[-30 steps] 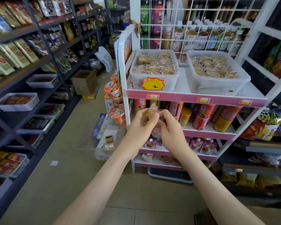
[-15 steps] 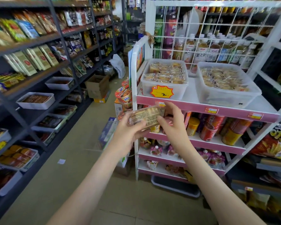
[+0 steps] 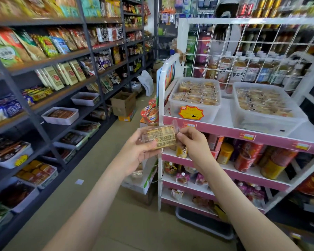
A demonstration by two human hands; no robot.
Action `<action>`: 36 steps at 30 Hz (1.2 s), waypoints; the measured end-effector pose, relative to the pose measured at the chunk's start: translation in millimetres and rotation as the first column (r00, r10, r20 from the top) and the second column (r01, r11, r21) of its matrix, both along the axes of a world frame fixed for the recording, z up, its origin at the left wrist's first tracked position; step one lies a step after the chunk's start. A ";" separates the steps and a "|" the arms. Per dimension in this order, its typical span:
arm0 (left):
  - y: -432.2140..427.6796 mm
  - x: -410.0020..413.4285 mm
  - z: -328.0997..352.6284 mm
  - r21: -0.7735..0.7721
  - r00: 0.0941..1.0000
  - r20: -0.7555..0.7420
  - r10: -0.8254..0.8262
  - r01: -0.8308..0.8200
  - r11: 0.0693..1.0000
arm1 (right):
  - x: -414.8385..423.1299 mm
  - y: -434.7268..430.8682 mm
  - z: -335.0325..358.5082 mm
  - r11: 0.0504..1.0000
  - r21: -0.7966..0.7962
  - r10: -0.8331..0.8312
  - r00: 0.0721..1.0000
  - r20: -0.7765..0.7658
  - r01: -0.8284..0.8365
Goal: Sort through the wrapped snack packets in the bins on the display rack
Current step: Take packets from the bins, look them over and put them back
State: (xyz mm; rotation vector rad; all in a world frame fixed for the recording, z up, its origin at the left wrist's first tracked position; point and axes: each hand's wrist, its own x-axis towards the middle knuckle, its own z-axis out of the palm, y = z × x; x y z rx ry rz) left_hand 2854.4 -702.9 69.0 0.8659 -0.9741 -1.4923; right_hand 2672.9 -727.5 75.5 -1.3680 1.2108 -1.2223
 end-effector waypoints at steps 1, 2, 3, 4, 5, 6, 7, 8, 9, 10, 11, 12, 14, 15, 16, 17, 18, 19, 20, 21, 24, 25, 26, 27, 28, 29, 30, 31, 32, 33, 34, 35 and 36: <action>-0.1 0.9 1.8 -0.003 1.000 0.020 0.006 -0.005 1.000 | 1.4 -0.7 1.4 1.000 0.001 0.004 1.000 0.018 -0.004; 0.0 1.4 3.6 -0.005 0.999 0.036 0.008 -0.008 1.000 | 2.3 -1.1 2.3 1.000 0.002 0.011 0.999 0.036 -0.011; 0.1 1.7 4.9 -0.005 0.999 0.046 0.012 -0.011 1.000 | 2.8 -2.0 2.3 1.000 0.004 0.017 0.999 0.043 -0.017; 0.4 1.7 6.0 -0.003 0.999 0.048 0.016 -0.016 1.000 | 3.0 -2.9 2.5 1.000 0.003 0.020 0.999 0.042 -0.020; 0.7 1.6 6.5 -0.001 0.999 0.044 0.022 -0.022 1.000 | 2.5 -4.5 1.8 1.000 0.004 0.020 0.999 0.033 -0.020; 0.9 1.1 7.2 0.001 0.999 0.038 0.028 -0.029 1.000 | 1.7 -5.7 1.8 1.000 0.002 0.017 1.000 0.025 -0.017; 1.0 0.2 7.9 0.002 0.999 0.032 0.034 -0.034 0.999 | 0.7 -6.9 2.1 1.000 -0.004 0.013 1.000 0.015 -0.013; 1.1 -1.1 8.8 0.000 0.999 0.027 0.036 -0.036 0.999 | -0.6 -6.9 3.5 1.000 -0.012 0.010 1.000 0.002 -0.010; 0.8 -2.7 9.8 -0.002 0.999 0.022 0.037 -0.037 0.999 | -2.2 -7.0 5.5 1.000 -0.025 0.006 1.000 -0.016 -0.006; 0.2 -4.6 11.0 -0.002 0.999 0.015 0.036 -0.036 0.999 | -4.4 -7.0 7.9 0.999 -0.043 0.003 0.999 -0.036 -0.004; -0.5 -6.9 12.2 0.000 0.999 0.007 0.035 -0.035 0.999 | -7.1 -7.1 10.3 0.998 -0.058 0.001 0.999 -0.048 -0.004; -1.1 -9.7 13.7 0.000 0.999 -0.001 0.036 -0.036 0.999 | -10.4 -7.3 12.9 0.998 -0.068 0.003 0.999 -0.048 -0.007; -3.0 -16.3 15.9 0.000 0.999 -0.018 0.034 -0.034 0.999 | -19.2 -10.2 17.0 0.996 -0.092 0.012 0.999 -0.048 -0.016; -4.0 -19.9 17.3 -0.002 0.999 -0.025 0.030 -0.030 1.000 | -23.7 -12.0 18.7 0.995 -0.101 0.024 0.998 -0.053 -0.029; -5.6 -25.0 19.2 -0.006 0.999 -0.027 0.028 -0.028 1.000 | -28.8 -13.2 21.2 0.994 -0.105 0.034 0.998 -0.055 -0.039; -8.1 -32.1 21.7 -0.009 0.999 -0.023 0.032 -0.032 0.999 | -34.9 -15.2 23.6 0.993 -0.113 0.032 0.997 -0.064 -0.039; -11.3 -39.9 25.0 -0.014 0.999 -0.015 0.040 -0.041 0.999 | -41.4 -17.9 25.8 0.991 -0.130 0.014 0.996 -0.092 -0.026; -14.7 -48.7 29.1 -0.022 0.999 -0.002 0.051 -0.051 0.998 | -47.9 -21.3 28.3 0.987 -0.163 -0.026 0.990 -0.140 0.003; -18.4 -57.8 34.0 -0.036 0.998 0.018 0.064 -0.063 0.997 | -54.7 -23.6 31.8 0.976 -0.213 -0.076 0.978 -0.196 0.033; -22.8 -67.2 39.4 -0.052 0.996 0.047 0.080 -0.078 0.996 | -61.4 -25.9 35.5 0.958 -0.281 -0.122 0.961 -0.247 0.049; -38.2 -92.2 56.2 -0.121 0.983 0.131 0.126 -0.111 0.986 | -78.2 -31.2 46.4 0.905 -0.415 -0.080 0.927 -0.367 -0.087; -43.2 -98.6 62.8 -0.158 0.981 0.148 0.129 -0.105 0.982 | -81.9 -35.2 49.3 0.893 -0.426 -0.048 0.910 -0.412 -0.146; -48.3 -104.3 70.3 -0.203 0.980 0.166 0.112 -0.077 0.976 | -85.2 -41.9 52.4 0.883 -0.430 -0.026 0.896 -0.443 -0.187; -53.3 -108.6 77.7 -0.246 0.979 0.190 0.076 -0.028 0.969 | -87.7 -50.9 56.2 0.877 -0.434 -0.008 0.897 -0.442 -0.206; -58.2 -111.2 84.8 -0.281 0.976 0.216 0.029 0.034 0.959 | -89.6 -60.7 61.8 0.873 -0.440 0.020 0.918 -0.396 -0.209; -64.3 -111.6 91.4 -0.307 0.968 0.250 -0.012 0.091 0.947 | -91.5 -71.6 68.2 0.874 -0.441 0.066 0.948 -0.310 -0.205; -72.6 -110.4 97.9 -0.325 0.953 0.300 -0.028 0.130 0.937 | -93.1 -84.0 75.2 0.880 -0.428 0.127 0.970 -0.207 -0.206; -82.6 -108.6 103.5 -0.337 0.931 0.365 -0.020 0.152 0.929 | -93.7 -95.9 82.7 0.889 -0.397 0.195 0.973 -0.123 -0.228; -94.0 -106.4 108.1 -0.347 0.902 0.432 0.002 0.164 0.924 | -93.5 -109.4 89.1 0.896 -0.359 0.252 0.965 -0.071 -0.260; -106.6 -104.8 111.6 -0.350 0.872 0.489 0.020 0.175 0.920 | -92.9 -125.9 93.4 0.902 -0.322 0.289 0.956 -0.043 -0.287; -119.8 -104.2 114.7 -0.348 0.847 0.531 0.028 0.188 0.918 | -92.3 -144.0 96.4 0.903 -0.293 0.321 0.947 -0.022 -0.313; -133.7 -104.4 116.5 -0.348 0.822 0.568 0.033 0.203 0.915 | -90.9 -160.7 99.4 0.902 -0.271 0.347 0.938 -0.003 -0.335; -147.9 -105.0 117.5 -0.354 0.790 0.611 0.043 0.224 0.908 | -89.8 -179.0 101.6 0.900 -0.256 0.372 0.928 0.023 -0.354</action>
